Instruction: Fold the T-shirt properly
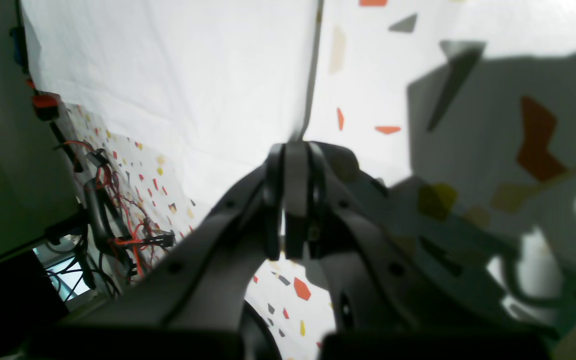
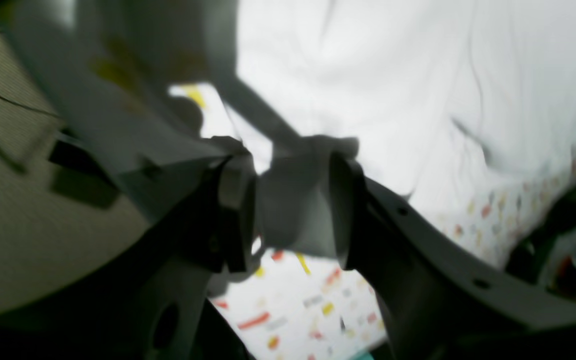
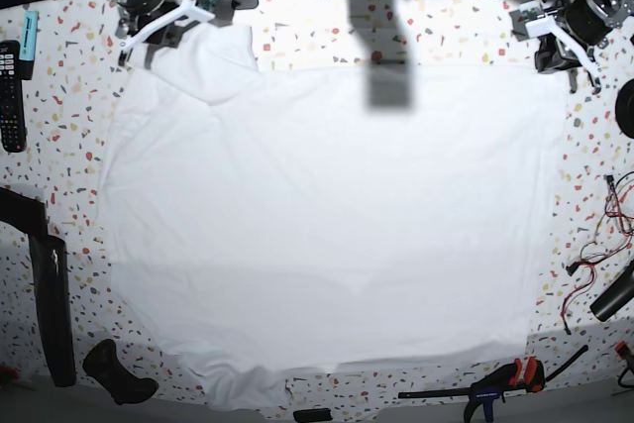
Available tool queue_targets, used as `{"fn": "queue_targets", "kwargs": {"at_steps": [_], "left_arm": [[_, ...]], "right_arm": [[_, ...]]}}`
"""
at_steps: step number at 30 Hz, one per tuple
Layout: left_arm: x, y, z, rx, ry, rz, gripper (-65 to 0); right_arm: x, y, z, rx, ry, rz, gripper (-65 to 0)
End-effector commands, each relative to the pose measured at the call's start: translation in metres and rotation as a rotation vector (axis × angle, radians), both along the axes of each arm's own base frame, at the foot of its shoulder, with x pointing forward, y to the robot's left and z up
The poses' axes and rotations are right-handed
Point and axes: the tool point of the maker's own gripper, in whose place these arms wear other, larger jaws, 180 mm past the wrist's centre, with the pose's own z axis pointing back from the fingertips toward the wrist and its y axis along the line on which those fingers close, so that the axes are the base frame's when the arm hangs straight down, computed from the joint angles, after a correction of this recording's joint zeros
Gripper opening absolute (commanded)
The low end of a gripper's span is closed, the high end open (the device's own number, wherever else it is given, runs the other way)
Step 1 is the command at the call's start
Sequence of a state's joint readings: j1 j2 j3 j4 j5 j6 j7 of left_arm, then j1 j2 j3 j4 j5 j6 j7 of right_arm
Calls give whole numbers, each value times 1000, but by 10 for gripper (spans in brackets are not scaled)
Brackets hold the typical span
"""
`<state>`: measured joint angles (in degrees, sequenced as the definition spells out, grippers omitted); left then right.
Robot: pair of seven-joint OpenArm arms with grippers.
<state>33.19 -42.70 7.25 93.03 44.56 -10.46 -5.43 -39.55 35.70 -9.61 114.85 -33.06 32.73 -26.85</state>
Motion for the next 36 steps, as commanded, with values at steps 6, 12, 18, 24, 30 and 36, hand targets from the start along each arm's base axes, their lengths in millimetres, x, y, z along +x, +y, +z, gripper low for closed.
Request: {"fn": "queue_targets", "kwargs": {"at_steps": [6, 12, 18, 24, 30, 36], "left_arm": [[5, 2, 7, 4, -28, -9, -650], [5, 2, 7, 5, -28, -9, -650], [5, 2, 7, 5, -28, -9, -650], [5, 2, 7, 4, -28, -9, -650], [5, 1, 8, 1, -28, -13, -650], [5, 1, 8, 0, -28, -14, -650]], "right_arm": [[5, 7, 6, 29, -27, 28, -591], [4, 7, 5, 29, -22, 31, -650], [-7, 20, 2, 115, 47, 23, -578], [-16, 24, -1, 105, 101, 82, -374], [-6, -8, -10, -38, 26, 57, -374], [2, -51, -17, -213, -39, 52, -374]]}}
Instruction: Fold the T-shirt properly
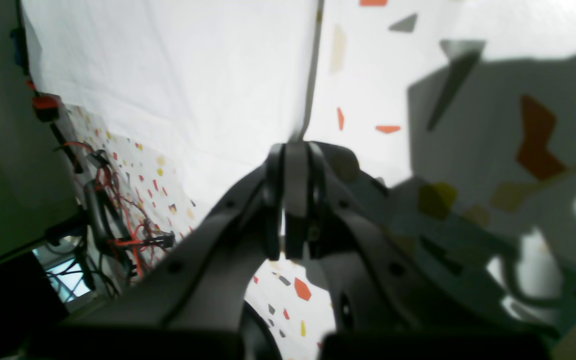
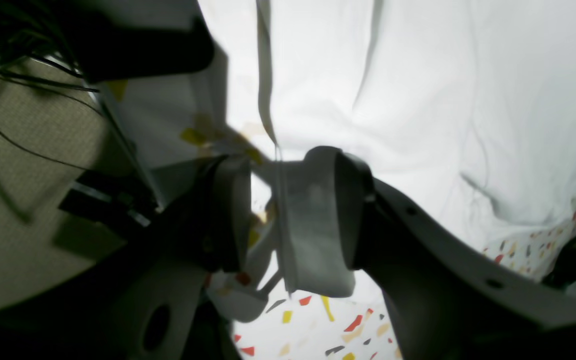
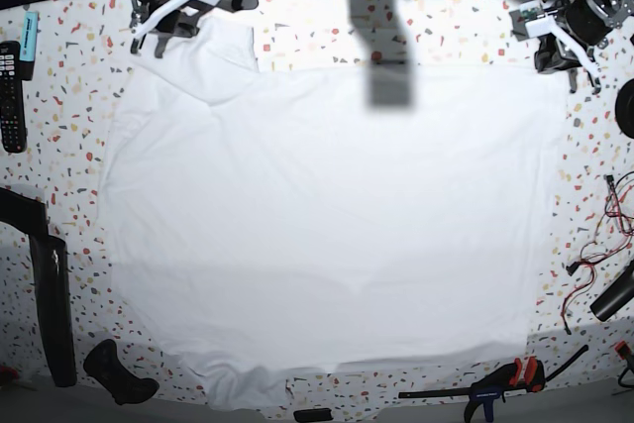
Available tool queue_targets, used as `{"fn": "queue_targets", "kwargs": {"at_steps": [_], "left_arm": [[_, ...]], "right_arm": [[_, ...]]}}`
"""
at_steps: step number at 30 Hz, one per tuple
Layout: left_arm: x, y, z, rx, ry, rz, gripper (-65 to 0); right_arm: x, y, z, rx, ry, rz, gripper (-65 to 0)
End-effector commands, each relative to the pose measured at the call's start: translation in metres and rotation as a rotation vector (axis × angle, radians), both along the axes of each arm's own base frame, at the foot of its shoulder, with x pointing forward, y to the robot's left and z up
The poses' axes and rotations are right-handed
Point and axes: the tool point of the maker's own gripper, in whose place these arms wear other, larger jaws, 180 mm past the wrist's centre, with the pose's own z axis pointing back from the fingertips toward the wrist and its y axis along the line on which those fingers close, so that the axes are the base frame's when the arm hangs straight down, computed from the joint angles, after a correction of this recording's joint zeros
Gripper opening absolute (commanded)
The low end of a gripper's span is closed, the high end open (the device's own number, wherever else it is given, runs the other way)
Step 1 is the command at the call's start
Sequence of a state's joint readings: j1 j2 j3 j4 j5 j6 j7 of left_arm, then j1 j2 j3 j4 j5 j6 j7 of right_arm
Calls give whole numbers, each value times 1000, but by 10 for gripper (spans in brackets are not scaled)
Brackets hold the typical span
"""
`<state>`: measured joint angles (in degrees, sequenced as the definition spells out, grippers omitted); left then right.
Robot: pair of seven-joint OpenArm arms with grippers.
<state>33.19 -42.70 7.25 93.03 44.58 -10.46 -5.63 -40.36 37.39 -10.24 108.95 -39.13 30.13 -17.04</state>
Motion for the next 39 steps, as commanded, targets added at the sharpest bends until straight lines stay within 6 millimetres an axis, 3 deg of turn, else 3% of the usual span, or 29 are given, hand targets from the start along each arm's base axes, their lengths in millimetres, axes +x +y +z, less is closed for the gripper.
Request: {"fn": "queue_targets", "kwargs": {"at_steps": [1, 5, 12, 23, 32, 39], "left_arm": [[5, 2, 8, 1, -28, -12, -650], [5, 2, 8, 2, -28, -12, -650], [5, 2, 8, 2, -28, -12, -650], [5, 2, 8, 2, -28, -12, -650], [5, 2, 8, 2, -28, -12, -650], [5, 2, 8, 2, -28, -12, -650]], "right_arm": [[15, -50, 5, -220, -85, -60, -374], [33, -51, 19, -190, -202, -115, -374], [16, -24, 8, -17, -61, -152, -374], [15, 29, 55, 132, -13, -126, -374], [-2, 48, 45, 223, 89, -68, -374], [-1, 34, 26, 166, 72, -15, -374]]}}
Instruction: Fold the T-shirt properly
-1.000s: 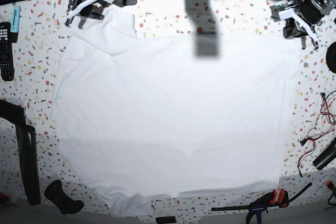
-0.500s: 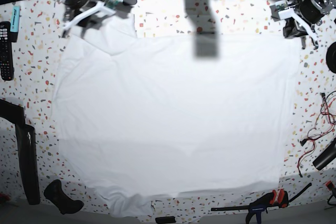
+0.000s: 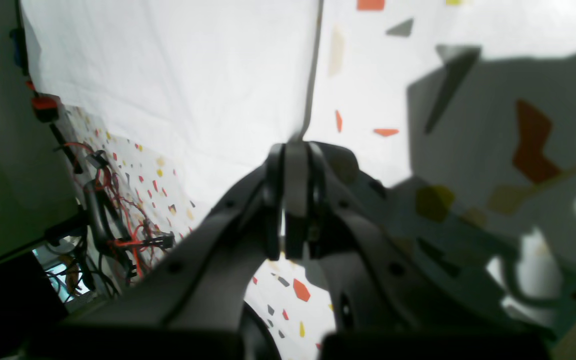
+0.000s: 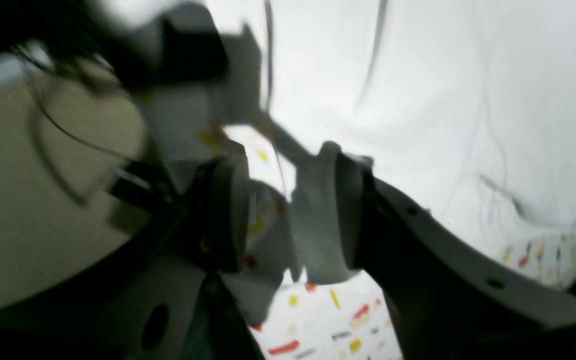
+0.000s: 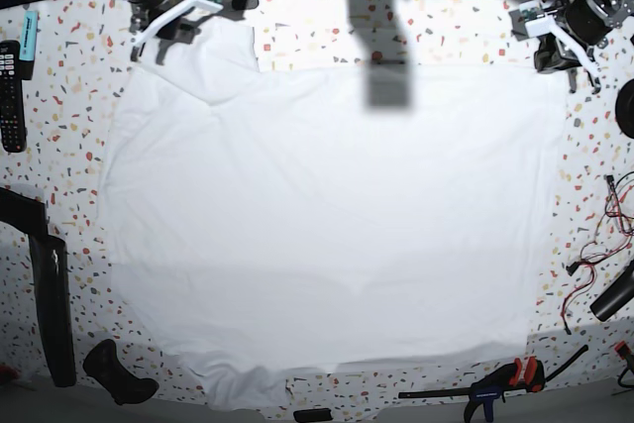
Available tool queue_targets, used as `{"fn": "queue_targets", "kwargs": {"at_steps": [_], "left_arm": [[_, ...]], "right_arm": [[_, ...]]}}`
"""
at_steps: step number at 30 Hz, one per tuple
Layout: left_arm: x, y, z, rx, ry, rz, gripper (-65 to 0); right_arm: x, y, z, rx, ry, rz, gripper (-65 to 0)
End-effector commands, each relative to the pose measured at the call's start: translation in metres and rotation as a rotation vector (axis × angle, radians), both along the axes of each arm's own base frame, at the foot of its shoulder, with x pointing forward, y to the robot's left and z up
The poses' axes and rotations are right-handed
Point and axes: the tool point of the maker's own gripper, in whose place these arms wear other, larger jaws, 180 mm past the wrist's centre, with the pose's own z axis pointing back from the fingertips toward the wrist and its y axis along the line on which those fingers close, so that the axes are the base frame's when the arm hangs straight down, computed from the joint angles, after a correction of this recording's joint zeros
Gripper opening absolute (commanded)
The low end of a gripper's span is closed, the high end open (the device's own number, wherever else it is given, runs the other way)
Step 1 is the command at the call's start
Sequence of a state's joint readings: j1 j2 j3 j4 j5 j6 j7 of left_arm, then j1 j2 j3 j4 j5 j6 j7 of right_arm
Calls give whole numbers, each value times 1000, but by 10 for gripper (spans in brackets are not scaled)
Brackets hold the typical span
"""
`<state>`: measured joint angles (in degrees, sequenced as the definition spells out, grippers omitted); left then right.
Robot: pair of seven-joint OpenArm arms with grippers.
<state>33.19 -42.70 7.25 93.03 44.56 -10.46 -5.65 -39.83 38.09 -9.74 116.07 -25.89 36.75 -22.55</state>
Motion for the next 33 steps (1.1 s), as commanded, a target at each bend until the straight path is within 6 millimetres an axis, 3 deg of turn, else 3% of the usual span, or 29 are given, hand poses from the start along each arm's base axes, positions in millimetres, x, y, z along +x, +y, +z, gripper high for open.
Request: {"fn": "queue_targets", "kwargs": {"at_steps": [1, 5, 11, 15, 23, 29, 33], "left_arm": [[5, 2, 8, 2, -28, -12, -650], [5, 2, 8, 2, -28, -12, -650], [5, 2, 8, 2, -28, -12, -650], [5, 2, 7, 2, -28, -12, -650], [5, 2, 8, 2, -28, -12, -650], [5, 2, 8, 1, -28, -11, -650], [5, 1, 8, 1, -28, -12, -650]], "right_arm": [[3, 0, 3, 1, -18, 14, -374], [12, -6, 6, -45, -80, 33, -374], [16, 21, 12, 83, -119, 56, -374], [20, 28, 12, 98, -135, 30, -374], [13, 0, -12, -39, -106, 41, -374], [37, -16, 2, -115, -255, -7, -376], [37, -14, 3, -104, -263, -4, -459]]}}
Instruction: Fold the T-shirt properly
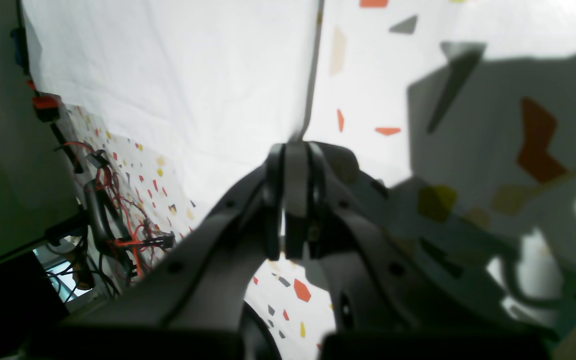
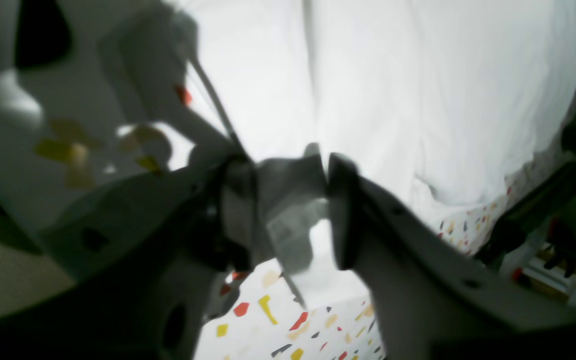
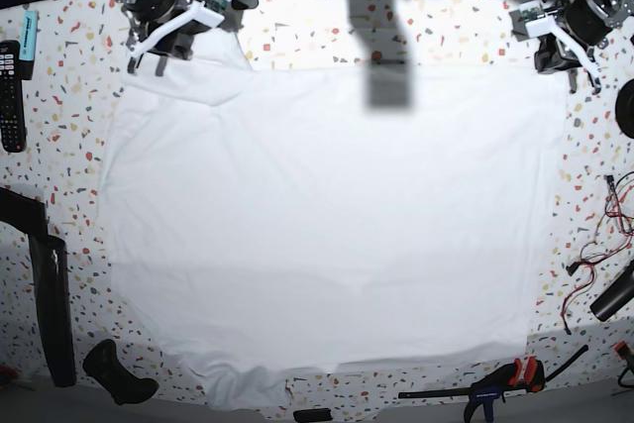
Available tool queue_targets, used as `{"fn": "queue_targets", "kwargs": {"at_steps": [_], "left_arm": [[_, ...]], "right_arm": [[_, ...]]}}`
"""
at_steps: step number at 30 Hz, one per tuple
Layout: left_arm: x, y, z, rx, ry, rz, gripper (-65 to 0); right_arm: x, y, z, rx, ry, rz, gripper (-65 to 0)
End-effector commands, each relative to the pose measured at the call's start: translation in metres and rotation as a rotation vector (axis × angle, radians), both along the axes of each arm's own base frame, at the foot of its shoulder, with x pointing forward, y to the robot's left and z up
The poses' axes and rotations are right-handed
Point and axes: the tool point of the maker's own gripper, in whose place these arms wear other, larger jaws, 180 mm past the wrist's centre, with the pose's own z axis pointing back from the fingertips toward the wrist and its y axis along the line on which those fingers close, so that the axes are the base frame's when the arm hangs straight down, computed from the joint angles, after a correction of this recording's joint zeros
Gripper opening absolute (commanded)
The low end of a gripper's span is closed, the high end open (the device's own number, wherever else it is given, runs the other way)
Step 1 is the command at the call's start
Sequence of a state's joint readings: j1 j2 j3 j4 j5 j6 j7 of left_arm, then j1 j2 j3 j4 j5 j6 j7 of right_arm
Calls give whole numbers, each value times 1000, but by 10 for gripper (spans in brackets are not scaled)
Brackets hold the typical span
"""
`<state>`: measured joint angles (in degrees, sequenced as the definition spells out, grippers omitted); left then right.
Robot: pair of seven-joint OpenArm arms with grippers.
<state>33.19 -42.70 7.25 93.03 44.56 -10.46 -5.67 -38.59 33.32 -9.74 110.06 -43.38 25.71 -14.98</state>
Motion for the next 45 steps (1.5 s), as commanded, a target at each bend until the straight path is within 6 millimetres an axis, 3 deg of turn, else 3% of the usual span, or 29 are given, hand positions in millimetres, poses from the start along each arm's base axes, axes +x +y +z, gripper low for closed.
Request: {"fn": "queue_targets", "kwargs": {"at_steps": [1, 7, 12, 15, 18, 26, 34, 39, 45], "left_arm": [[5, 1, 8, 1, -28, -12, -650], [5, 1, 8, 1, -28, -13, -650], [5, 1, 8, 1, -28, -12, -650], [5, 2, 8, 1, -28, -12, -650], [5, 1, 8, 0, -29, -14, -650], [8, 1, 10, 0, -40, -13, -650], [38, 5, 52, -13, -326, 27, -650], [50, 6, 60, -19, -361, 32, -650], [79, 11, 80, -166, -405, 159, -650]], "right_arm": [[4, 2, 6, 10, -25, 14, -479], [3, 4, 5, 37, -13, 2, -650], [1, 7, 5, 84, 0, -35, -650], [4, -2, 7, 76, -7, -111, -650], [11, -5, 19, 118, -51, -203, -650], [37, 15, 57, 235, -125, -243, -650], [56, 24, 73, 313, -160, -254, -650], [73, 24, 84, 321, -210, -248, -650], [93, 32, 98, 420, -229, -269, -650]]}}
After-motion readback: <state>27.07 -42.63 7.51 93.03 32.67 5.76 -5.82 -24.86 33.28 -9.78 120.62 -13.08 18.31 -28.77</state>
